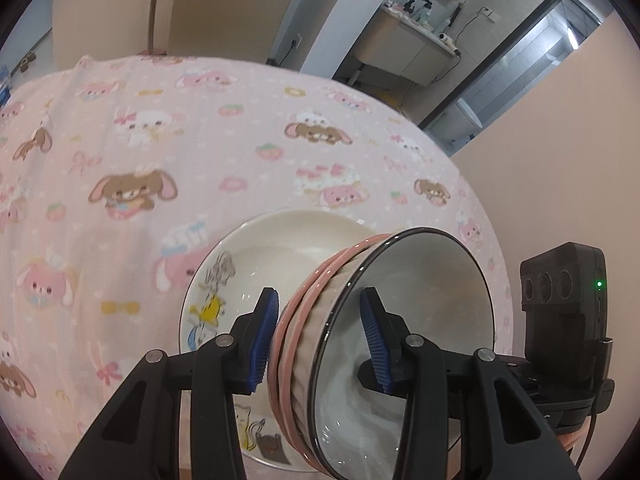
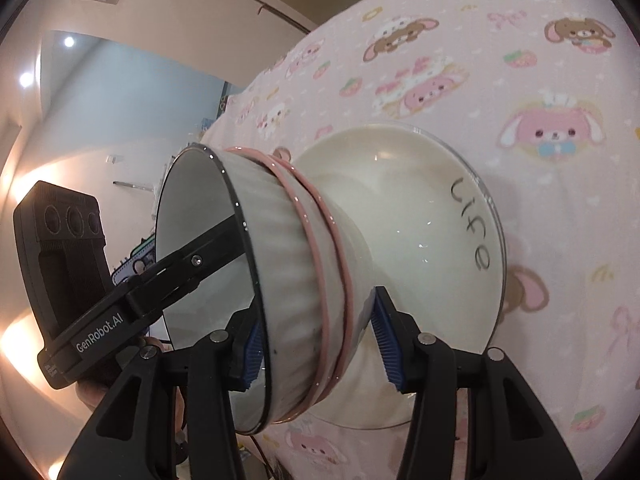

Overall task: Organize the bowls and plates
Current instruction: 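Carry the bowl stack with both grippers over the white plate stack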

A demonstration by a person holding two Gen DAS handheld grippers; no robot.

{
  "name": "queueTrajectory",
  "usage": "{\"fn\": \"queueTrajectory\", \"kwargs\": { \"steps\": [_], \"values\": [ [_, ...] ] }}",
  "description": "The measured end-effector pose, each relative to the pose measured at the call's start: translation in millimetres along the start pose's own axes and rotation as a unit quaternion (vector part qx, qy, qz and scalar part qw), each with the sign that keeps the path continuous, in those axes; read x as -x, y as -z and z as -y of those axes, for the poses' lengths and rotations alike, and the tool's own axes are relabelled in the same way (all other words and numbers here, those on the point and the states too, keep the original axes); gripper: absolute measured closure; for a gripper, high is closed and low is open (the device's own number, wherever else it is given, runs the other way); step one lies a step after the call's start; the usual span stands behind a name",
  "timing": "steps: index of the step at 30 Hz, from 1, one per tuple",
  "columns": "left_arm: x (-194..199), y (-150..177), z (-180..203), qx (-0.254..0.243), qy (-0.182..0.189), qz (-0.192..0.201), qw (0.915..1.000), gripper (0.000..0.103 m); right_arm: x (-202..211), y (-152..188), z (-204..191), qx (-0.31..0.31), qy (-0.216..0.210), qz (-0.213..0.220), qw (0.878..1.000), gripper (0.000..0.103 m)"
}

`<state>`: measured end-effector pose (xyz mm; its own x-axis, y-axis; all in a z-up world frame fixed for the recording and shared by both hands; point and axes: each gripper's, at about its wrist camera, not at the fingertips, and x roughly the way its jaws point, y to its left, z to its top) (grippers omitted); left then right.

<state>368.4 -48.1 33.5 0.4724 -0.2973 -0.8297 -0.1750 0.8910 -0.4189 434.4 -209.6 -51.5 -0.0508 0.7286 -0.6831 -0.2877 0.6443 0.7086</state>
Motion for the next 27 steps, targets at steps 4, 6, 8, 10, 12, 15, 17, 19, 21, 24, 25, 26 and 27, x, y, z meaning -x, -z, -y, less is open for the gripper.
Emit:
{"fn": "queueTrajectory", "kwargs": {
  "steps": [4, 6, 8, 10, 12, 15, 17, 19, 21, 24, 25, 26, 27],
  "values": [
    [-4, 5, -4, 0.004, -0.003, -0.008, 1.0000, 0.059, -8, 5, 2, -0.003, 0.005, -0.016, 1.000, 0.055],
    [-7, 5, -7, 0.005, 0.001, -0.011, 0.9999, 0.059, -9, 7, 3, -0.004, 0.008, -0.019, 1.000, 0.055],
    [-11, 5, -10, 0.009, 0.005, -0.017, 0.9998, 0.059, -9, 8, 2, -0.002, 0.017, -0.019, 1.000, 0.055],
    [-14, 3, -11, 0.010, 0.008, -0.020, 0.9997, 0.059, -9, 8, 0, 0.005, 0.029, -0.016, 0.999, 0.055],
    [-15, 2, -11, 0.007, 0.007, -0.019, 0.9998, 0.059, -9, 8, 0, 0.006, 0.035, -0.015, 0.999, 0.055],
    [-15, 4, -9, -0.005, -0.003, -0.009, 0.9999, 0.060, -8, 7, 0, 0.010, 0.039, -0.012, 0.999, 0.055],
    [-13, 7, -2, -0.030, -0.024, 0.005, 0.9993, 0.062, -6, 8, -1, 0.013, 0.042, -0.010, 0.999, 0.055],
    [-10, 9, 2, -0.048, -0.033, 0.013, 0.9982, 0.062, -5, 8, -1, 0.019, 0.046, -0.006, 0.999, 0.055],
    [-5, 9, 1, -0.048, -0.024, 0.023, 0.9983, 0.061, -4, 8, -2, 0.023, 0.052, -0.001, 0.998, 0.055],
    [11, 7, 4, -0.061, -0.022, 0.058, 0.9962, 0.061, 3, 8, -11, 0.050, 0.082, 0.026, 0.995, 0.057],
    [19, 7, 7, -0.069, -0.028, 0.073, 0.9946, 0.061, 10, 9, -17, 0.066, 0.093, 0.046, 0.992, 0.057],
    [23, 6, 10, -0.075, -0.033, 0.083, 0.9932, 0.061, 18, 10, -23, 0.079, 0.101, 0.063, 0.990, 0.057],
    [31, 6, 13, -0.086, -0.040, 0.096, 0.9909, 0.060, 24, 9, -30, 0.091, 0.109, 0.077, 0.987, 0.057]
  ]
}}
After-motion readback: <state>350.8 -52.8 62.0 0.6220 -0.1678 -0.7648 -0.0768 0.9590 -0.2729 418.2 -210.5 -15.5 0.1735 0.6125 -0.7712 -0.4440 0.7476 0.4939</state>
